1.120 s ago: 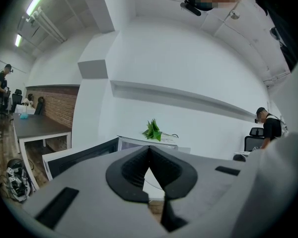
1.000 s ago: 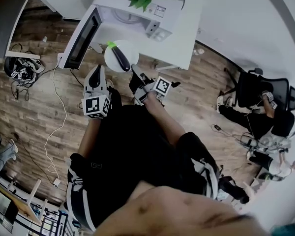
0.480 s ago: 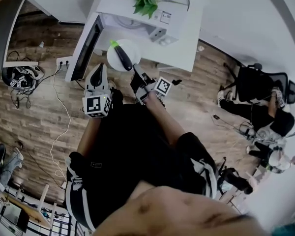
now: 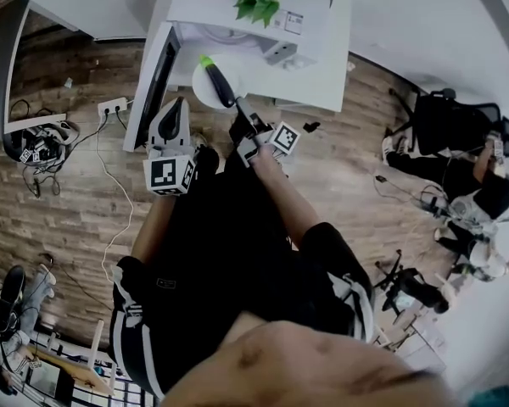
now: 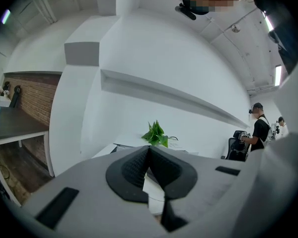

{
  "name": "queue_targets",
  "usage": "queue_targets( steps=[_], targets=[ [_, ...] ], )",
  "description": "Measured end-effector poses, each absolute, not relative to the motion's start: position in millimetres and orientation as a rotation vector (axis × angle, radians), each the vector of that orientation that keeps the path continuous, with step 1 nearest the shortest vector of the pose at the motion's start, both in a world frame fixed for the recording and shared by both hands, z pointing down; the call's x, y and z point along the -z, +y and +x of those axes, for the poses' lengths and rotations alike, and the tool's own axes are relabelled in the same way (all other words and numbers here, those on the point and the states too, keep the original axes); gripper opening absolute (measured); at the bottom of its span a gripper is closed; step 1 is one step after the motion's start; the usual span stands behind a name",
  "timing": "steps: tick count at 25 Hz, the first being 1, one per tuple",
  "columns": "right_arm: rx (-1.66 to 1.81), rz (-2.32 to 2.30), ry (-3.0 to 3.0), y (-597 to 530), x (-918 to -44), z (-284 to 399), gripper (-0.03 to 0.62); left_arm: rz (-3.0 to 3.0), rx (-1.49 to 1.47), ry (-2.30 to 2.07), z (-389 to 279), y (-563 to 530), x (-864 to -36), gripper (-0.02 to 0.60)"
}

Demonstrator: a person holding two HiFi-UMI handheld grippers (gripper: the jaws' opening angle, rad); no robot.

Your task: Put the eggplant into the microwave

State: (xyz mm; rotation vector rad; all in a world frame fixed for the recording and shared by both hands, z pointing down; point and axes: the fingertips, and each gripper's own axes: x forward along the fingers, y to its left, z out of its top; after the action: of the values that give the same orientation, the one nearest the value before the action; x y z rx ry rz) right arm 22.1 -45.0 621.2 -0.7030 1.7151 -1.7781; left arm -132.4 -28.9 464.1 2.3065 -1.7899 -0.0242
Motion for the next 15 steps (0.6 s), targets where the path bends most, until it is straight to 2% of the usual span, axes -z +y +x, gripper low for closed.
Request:
queue_targets(
  steps=[15],
  targets=[
    [1.764, -0.725, 1.702, -74, -651, 15, 0.037, 2.366, 0.057, -1.747, -123, -44, -465, 0.032]
  ],
)
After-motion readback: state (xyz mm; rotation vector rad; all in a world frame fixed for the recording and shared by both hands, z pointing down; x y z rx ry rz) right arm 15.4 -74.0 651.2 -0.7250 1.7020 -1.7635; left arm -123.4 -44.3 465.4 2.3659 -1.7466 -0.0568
